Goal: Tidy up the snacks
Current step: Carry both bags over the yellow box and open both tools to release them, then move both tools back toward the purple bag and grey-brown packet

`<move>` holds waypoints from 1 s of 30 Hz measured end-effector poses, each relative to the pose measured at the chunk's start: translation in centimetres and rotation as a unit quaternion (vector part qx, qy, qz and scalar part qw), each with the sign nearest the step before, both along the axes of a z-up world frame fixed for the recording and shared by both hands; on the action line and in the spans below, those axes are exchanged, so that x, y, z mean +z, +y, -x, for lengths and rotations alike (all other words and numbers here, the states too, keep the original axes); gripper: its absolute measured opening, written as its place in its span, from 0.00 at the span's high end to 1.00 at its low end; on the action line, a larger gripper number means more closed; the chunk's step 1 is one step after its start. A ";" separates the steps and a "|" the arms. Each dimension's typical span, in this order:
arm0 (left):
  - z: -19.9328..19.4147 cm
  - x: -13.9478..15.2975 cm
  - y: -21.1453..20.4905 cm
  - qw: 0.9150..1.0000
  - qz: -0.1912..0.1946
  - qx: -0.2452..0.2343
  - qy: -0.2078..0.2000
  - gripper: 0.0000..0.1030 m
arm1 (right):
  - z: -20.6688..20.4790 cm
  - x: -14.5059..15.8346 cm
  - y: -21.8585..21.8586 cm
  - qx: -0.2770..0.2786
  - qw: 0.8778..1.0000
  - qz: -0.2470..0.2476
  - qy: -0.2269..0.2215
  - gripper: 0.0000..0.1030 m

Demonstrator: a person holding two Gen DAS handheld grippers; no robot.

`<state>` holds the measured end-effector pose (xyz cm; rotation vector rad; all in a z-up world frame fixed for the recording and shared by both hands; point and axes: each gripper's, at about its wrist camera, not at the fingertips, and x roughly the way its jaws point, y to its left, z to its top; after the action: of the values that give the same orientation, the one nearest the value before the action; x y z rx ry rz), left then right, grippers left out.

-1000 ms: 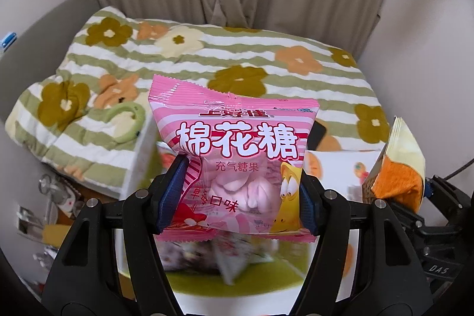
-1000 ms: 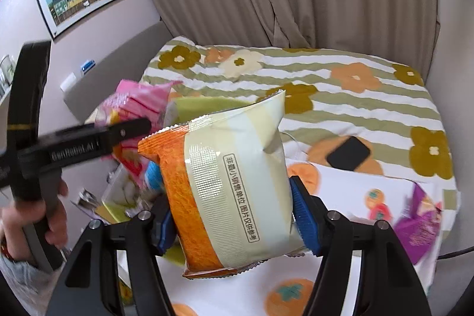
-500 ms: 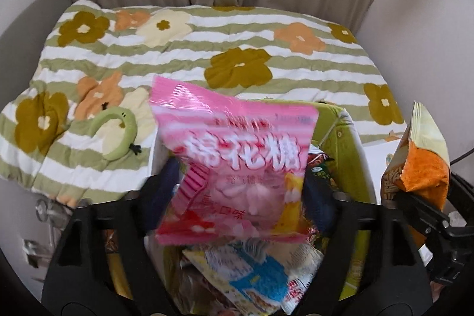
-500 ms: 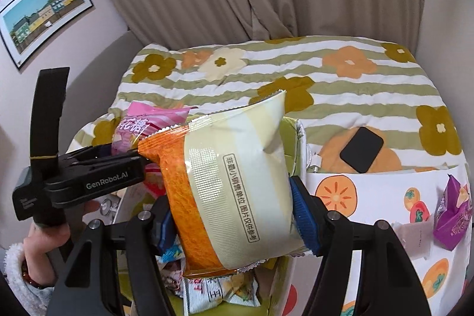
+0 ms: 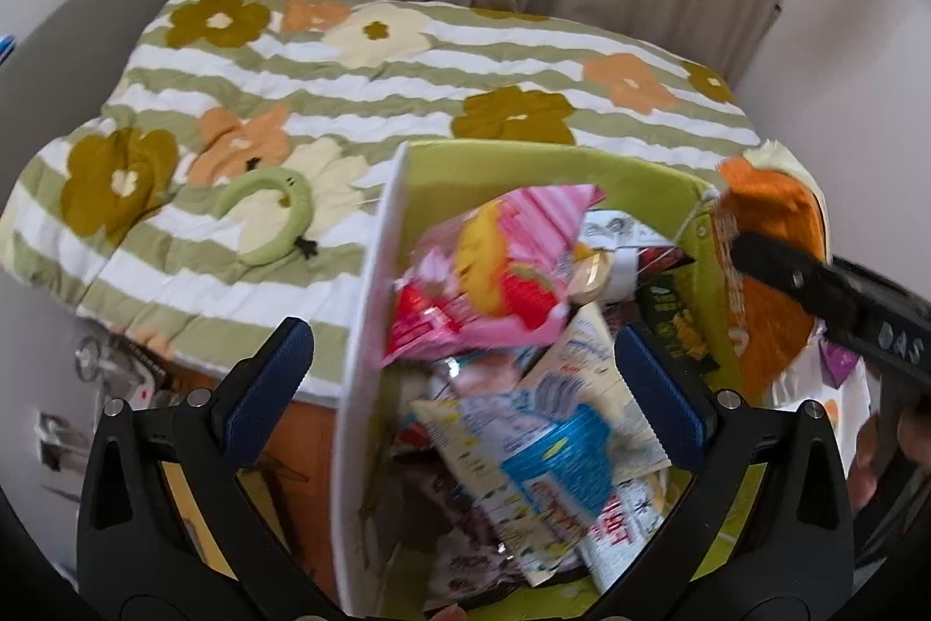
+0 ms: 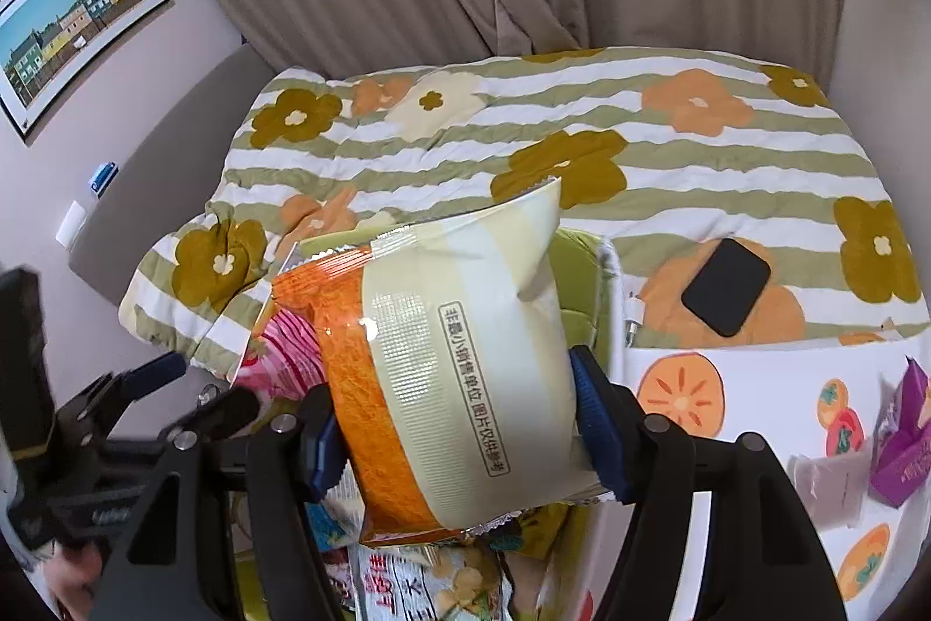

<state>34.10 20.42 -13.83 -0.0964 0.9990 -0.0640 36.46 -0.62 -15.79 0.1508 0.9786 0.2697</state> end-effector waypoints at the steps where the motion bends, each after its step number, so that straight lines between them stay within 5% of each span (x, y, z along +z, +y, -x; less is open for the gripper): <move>1: 0.2 0.0 0.3 1.000 0.000 0.003 0.001 0.00 | -0.2 -0.1 0.2 0.000 1.000 0.001 0.000 0.38; 3: 0.8 -0.3 0.9 1.000 0.002 0.012 0.006 0.00 | -0.5 -0.5 0.5 0.005 1.000 -0.005 -0.002 0.29; 5: 1.4 -0.6 1.4 1.000 0.004 0.019 0.012 0.00 | -0.1 -0.5 0.6 0.014 0.999 -0.018 -0.022 0.00; 13: 4.8 -1.4 1.5 1.000 -0.005 0.024 0.017 0.00 | 2.5 -0.9 1.1 0.031 0.999 -0.012 -0.040 0.00; 30: 10.5 4.7 -1.5 0.999 0.002 -0.023 -0.033 0.00 | 10.5 5.1 -2.2 -0.022 0.997 -0.001 -0.079 0.00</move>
<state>23.57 18.89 -9.10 -0.0747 0.9361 -0.1096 25.98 -2.85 -10.68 0.1507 0.8170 0.2382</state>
